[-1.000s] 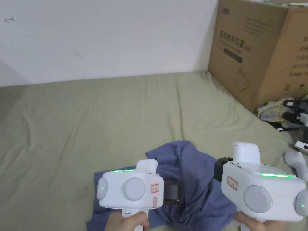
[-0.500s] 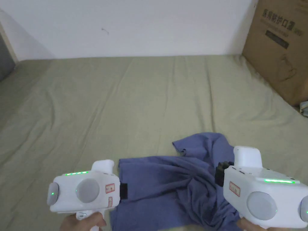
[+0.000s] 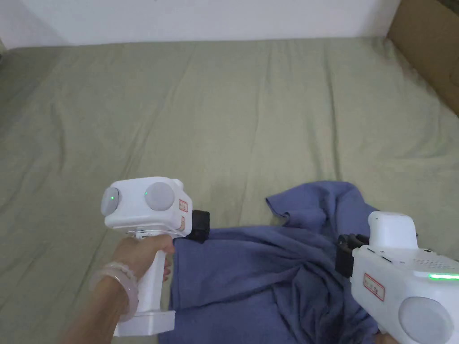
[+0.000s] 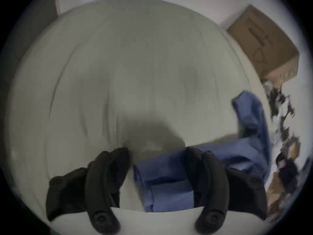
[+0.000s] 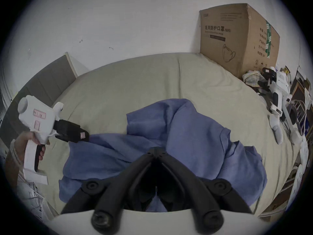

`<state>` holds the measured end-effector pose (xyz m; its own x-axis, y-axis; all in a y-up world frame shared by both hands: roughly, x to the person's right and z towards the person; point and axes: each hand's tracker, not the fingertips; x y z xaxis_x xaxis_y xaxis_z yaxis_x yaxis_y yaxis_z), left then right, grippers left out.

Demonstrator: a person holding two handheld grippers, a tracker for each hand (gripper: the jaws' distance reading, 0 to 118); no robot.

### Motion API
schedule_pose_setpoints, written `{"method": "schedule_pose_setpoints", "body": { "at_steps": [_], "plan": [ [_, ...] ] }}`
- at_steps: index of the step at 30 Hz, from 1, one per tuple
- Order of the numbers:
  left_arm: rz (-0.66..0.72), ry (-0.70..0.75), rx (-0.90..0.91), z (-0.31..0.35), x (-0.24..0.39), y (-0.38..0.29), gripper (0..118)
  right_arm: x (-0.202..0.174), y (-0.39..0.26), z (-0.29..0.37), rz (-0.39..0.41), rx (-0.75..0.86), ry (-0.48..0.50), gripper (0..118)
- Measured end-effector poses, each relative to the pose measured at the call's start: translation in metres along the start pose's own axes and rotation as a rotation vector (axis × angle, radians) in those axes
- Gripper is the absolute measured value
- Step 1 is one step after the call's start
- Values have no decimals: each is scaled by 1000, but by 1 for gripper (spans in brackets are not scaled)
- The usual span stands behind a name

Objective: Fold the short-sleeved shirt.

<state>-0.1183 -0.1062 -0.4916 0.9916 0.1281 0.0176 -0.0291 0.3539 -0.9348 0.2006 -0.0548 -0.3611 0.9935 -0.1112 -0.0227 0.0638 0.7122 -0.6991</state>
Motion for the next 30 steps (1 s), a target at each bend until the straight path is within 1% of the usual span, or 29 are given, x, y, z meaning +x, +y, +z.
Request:
{"method": "schedule_pose_setpoints", "body": {
  "at_steps": [1, 2, 3, 4, 5, 6, 7, 9, 10, 11, 13, 14, 15, 16, 17, 18, 19, 21, 24, 25, 26, 27, 28, 29, 30],
  "plan": [
    [4, -27, 5, 1, 3, 0, 62, 3, -2, -3, -2, -7, -5, 1],
    [60, -21, 4, 4, 1, 2, 42, 5, -4, -4, -5, -16, -10, 1],
    [70, -4, 7, 6, 1, 3, 22, 7, -6, -5, -6, -25, -10, 1],
    [58, 27, 10, 8, 1, 3, 7, 9, -8, -4, -13, -29, -10, 1],
    [54, 51, 11, 9, 5, 3, 7, 11, -9, -4, -25, -30, -11, 1],
    [18, 65, 9, 10, 4, 1, 7, 14, -9, -3, -42, -31, -6, 1],
    [-1, 37, 11, 9, 6, 0, 7, 17, -8, -3, -54, -33, 3, 1],
    [27, 16, 25, 14, 1, 1, 7, 23, -1, -1, -50, -32, 8, 1],
    [64, -8, 33, 18, -2, 0, 7, 27, 5, 0, -41, -23, 8, 1],
    [71, -25, 38, 23, -5, 0, 7, 31, 12, -1, -32, -16, 10, 1],
    [55, -44, 51, 34, -7, 0, 7, 45, 37, -9, -48, -20, 44, 1],
    [37, -44, 64, 40, -7, 0, 7, 51, 50, -15, -59, -12, 51, 7],
    [24, -47, 75, 44, -8, -1, 7, 57, 61, -22, -64, 0, 53, 23],
    [21, -51, 83, 48, -9, -2, 7, 61, 75, -33, -60, 1, 44, 56],
    [19, -57, 89, 53, -6, -3, 7, 67, 89, -46, -47, 1, 30, 74],
    [16, -63, 95, 55, -6, -4, 7, 74, 102, -59, -47, 8, 30, 76],
    [9, -68, 103, 56, -8, -4, 7, 81, 116, -78, -31, -37, 37, 76],
    [6, -69, 104, 52, -10, -4, 7, 93, 135, -114, -48, -143, 27, 76],
    [7, -70, 98, 49, -15, -5, 7, 99, 135, -162, -33, -267, -7, 75],
    [2, -71, 95, 46, -15, -3, 7, 100, 130, -175, -29, -312, -38, 74],
    [-3, -72, 96, 46, -16, -4, 7, 99, 123, -185, -17, -341, -48, 74],
    [-8, -72, 97, 47, -16, -3, 7, 98, 115, -192, 0, -371, -37, 74],
    [-15, -71, 97, 47, -16, -3, 7, 94, 113, -186, 20, -303, -46, 73],
    [-21, -73, 100, 48, -16, -2, 7, 89, 116, -182, 56, -284, -53, 70],
    [-23, -76, 101, 48, -16, 0, 7, 85, 115, -179, 95, -304, -59, 64]
  ]
}}
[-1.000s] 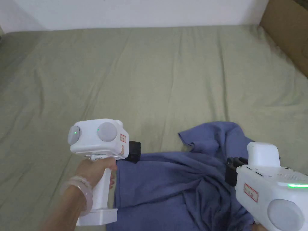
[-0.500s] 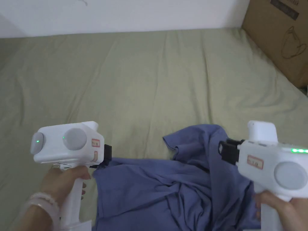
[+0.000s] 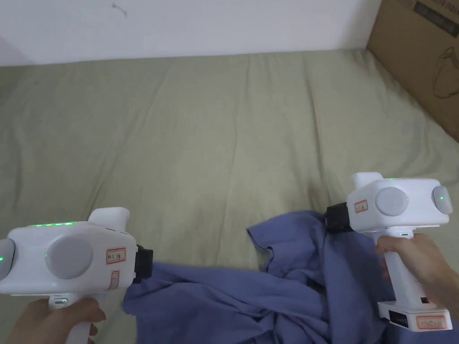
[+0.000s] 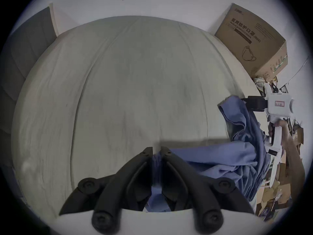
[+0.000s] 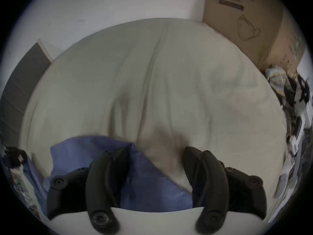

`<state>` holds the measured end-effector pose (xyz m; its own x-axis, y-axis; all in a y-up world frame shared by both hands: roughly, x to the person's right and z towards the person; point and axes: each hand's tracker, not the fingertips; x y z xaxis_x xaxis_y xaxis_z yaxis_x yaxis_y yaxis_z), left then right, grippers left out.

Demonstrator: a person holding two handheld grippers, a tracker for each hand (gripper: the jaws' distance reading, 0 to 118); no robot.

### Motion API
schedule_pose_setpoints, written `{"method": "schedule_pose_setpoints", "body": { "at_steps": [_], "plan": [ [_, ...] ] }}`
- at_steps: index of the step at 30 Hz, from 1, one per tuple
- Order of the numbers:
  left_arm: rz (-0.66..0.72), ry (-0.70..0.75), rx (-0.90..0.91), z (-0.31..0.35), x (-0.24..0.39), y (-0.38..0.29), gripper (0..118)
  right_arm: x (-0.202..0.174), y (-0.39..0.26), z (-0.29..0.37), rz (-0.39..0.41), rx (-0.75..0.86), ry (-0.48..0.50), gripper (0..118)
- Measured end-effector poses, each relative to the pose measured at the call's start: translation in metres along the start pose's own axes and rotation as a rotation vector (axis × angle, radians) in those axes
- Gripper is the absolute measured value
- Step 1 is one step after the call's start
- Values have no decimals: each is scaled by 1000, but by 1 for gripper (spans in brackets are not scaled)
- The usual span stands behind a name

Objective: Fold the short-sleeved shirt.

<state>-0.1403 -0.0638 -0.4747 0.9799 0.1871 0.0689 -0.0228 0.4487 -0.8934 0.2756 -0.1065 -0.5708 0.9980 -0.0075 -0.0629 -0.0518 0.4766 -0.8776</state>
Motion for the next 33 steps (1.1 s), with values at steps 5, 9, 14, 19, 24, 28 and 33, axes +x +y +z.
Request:
{"method": "schedule_pose_setpoints", "body": {
  "at_steps": [5, 9, 14, 19, 24, 28, 33],
  "plan": [
    [12, 17, 21, 7, 2, 6, 7, 1, 2, 4, -3, 17, -24, 3],
    [-27, 36, 36, 30, 7, 6, 7, 1, 2, 30, -10, 32, -33, 3],
    [-7, 81, 130, 88, -3, 12, 7, 11, 15, 111, -5, 170, -42, 4],
    [-41, 171, 241, 160, -15, 17, 7, 27, 25, 212, 10, 315, -109, 4],
    [-47, 213, 342, 232, -25, 20, 7, 45, 28, 311, -47, 461, -136, 4],
    [-85, 193, 441, 285, -25, 26, 7, 56, 23, 377, -151, 578, -73, 4],
    [-138, 271, 527, 330, -14, 46, 7, 41, 31, 418, -154, 628, -86, 3]
  ]
}}
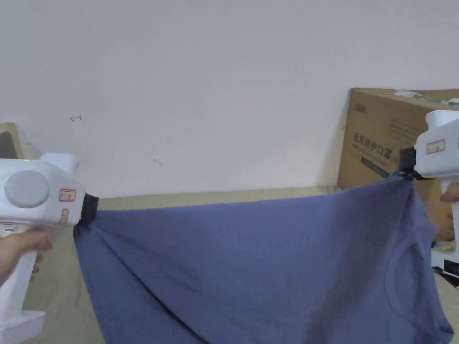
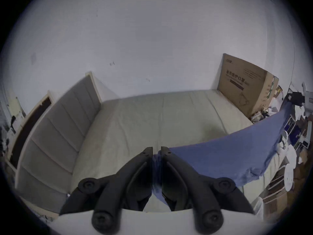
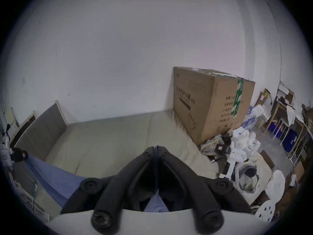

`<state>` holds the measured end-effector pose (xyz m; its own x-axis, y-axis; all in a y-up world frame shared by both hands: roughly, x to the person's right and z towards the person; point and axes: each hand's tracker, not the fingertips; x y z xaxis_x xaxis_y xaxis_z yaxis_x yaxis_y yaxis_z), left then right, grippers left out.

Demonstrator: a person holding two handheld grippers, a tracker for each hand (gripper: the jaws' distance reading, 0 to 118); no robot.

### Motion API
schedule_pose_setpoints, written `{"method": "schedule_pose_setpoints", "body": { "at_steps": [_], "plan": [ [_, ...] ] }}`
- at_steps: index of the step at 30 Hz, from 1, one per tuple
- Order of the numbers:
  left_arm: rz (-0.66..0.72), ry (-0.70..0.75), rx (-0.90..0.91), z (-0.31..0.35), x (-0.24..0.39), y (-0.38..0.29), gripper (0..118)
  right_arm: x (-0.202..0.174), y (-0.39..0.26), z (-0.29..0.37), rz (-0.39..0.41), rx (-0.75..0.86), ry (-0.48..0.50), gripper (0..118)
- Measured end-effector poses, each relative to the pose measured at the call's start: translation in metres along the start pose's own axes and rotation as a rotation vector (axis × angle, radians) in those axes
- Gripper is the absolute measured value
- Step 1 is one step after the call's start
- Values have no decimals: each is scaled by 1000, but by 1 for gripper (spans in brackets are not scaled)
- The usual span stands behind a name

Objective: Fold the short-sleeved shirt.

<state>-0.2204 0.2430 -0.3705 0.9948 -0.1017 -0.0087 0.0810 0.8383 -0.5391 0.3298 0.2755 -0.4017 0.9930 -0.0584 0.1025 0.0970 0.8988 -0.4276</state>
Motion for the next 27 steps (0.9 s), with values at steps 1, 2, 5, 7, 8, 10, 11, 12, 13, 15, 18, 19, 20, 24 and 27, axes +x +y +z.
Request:
{"method": "schedule_pose_setpoints", "body": {
  "at_steps": [1, 2, 5, 7, 8, 10, 11, 12, 13, 15, 18, 19, 20, 24, 27],
  "plan": [
    [-13, 29, 27, 4, 0, 9, 7, -4, 4, 3, -4, 17, 3, 4],
    [-12, 53, 46, 6, -2, 17, 7, -7, 10, 4, -11, 31, 7, 4],
    [16, 60, 75, 5, -10, 42, 7, -17, 30, -5, -46, 40, 9, 4],
    [37, 72, 96, -3, -20, 63, 7, -24, 47, -17, -75, 50, 14, 3],
    [44, 93, 112, -8, -23, 74, 7, -29, 57, -23, -98, 60, 20, 4],
    [55, 111, 137, -20, -32, 98, 7, -39, 74, -35, -129, 83, 25, 3],
    [52, 113, 141, -27, -37, 112, 7, -45, 84, -45, -139, 90, 20, 3],
    [52, 120, 158, -33, -40, 123, 7, -51, 93, -53, -134, 91, 20, 4],
    [68, 134, 184, -40, -44, 137, 7, -58, 104, -62, -139, 100, 18, 4],
    [72, 150, 203, -54, -50, 161, 7, -70, 127, -78, -138, 115, 19, 4],
    [49, 183, 230, -73, -59, 199, 7, -90, 167, -97, -154, 164, 31, 4],
    [27, 194, 227, -78, -63, 214, 7, -95, 182, -102, -147, 172, 35, 4],
    [34, 202, 238, -82, -67, 228, 7, -99, 196, -105, -143, 209, 47, 4],
    [106, 181, 337, -89, -85, 273, 7, -113, 244, -113, -132, 258, 31, 3],
    [95, 214, 382, -95, -91, 297, 7, -125, 270, -115, -94, 308, 12, 4]
  ]
}}
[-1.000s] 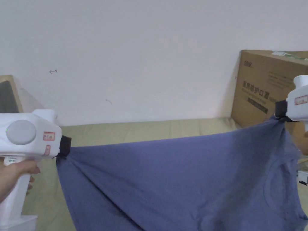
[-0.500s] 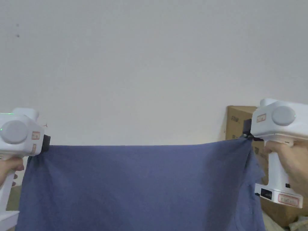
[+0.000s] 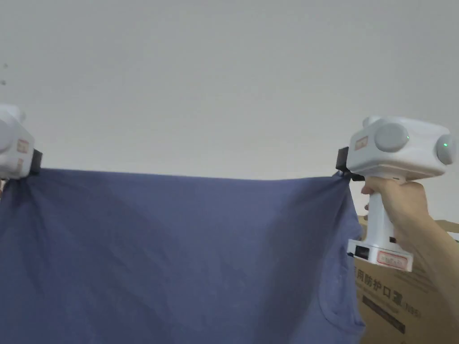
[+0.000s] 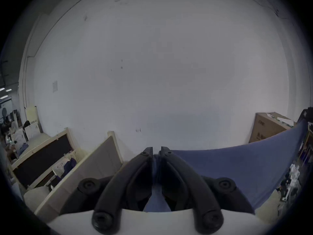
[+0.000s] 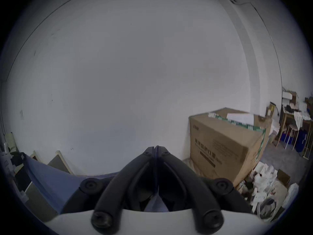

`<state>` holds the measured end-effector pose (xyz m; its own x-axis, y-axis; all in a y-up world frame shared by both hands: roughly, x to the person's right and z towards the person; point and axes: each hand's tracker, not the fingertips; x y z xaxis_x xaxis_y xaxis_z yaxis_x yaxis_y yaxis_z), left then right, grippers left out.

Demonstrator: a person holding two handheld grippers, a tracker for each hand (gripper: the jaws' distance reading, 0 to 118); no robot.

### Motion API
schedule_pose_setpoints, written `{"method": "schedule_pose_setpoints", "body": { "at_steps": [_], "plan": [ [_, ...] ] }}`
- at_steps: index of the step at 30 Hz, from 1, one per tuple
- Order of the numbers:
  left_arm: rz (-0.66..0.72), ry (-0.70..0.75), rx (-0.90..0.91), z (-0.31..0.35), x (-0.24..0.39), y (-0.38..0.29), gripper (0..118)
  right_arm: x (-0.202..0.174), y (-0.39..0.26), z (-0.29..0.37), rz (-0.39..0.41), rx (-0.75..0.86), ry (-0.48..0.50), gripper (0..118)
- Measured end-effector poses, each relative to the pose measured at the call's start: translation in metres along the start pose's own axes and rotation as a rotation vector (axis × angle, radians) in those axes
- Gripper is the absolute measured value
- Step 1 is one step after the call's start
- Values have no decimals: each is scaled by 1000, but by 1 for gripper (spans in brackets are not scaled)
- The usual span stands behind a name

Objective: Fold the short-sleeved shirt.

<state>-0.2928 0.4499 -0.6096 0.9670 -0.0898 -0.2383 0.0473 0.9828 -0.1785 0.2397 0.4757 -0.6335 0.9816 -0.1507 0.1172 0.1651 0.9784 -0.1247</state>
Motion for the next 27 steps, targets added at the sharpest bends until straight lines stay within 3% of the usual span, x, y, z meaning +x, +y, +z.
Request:
{"method": "schedule_pose_setpoints", "body": {
  "at_steps": [5, 9, 13, 17, 21, 27],
  "plan": [
    [-25, 49, 73, -24, 1, 2, 7, -23, 3, -20, 74, 24, -12, 4],
    [-32, 60, 76, -52, 4, -39, 7, -24, -38, -54, 41, -21, 5, 3],
    [-68, 49, -75, -105, 18, -114, 7, -23, -121, -110, 110, -205, -25, 4],
    [-110, 45, -207, -155, 40, -214, 7, -19, -226, -165, 115, -377, -61, 3],
    [-144, 64, -356, -182, 56, -326, 7, -18, -336, -206, 210, -548, -87, 4],
    [-153, 63, -580, -203, 52, -449, 7, 2, -467, -229, 220, -768, -112, 3]
  ]
}}
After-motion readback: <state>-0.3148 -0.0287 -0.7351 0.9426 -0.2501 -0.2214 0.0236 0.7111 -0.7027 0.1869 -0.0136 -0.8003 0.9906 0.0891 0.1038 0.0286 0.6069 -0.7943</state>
